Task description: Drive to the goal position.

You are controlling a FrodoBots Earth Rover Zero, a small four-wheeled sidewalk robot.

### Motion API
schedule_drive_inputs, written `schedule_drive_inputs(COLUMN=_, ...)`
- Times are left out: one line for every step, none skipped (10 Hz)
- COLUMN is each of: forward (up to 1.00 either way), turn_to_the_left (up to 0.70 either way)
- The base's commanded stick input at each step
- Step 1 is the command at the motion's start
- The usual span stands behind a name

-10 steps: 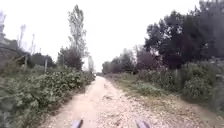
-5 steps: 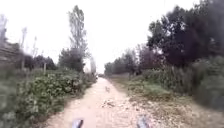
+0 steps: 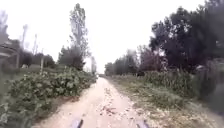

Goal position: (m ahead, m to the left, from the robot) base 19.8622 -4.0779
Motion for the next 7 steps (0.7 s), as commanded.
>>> schedule_drive_inputs(forward=0.70, turn_to_the_left=0.00)
schedule_drive_inputs(forward=0.70, turn_to_the_left=0.00)
schedule_drive_inputs(forward=0.70, turn_to_the_left=0.00)
schedule_drive_inputs(forward=0.70, turn_to_the_left=0.00)
schedule_drive_inputs(forward=0.70, turn_to_the_left=0.00)
schedule_drive_inputs(forward=0.70, turn_to_the_left=0.00)
schedule_drive_inputs(forward=0.70, turn_to_the_left=0.00)
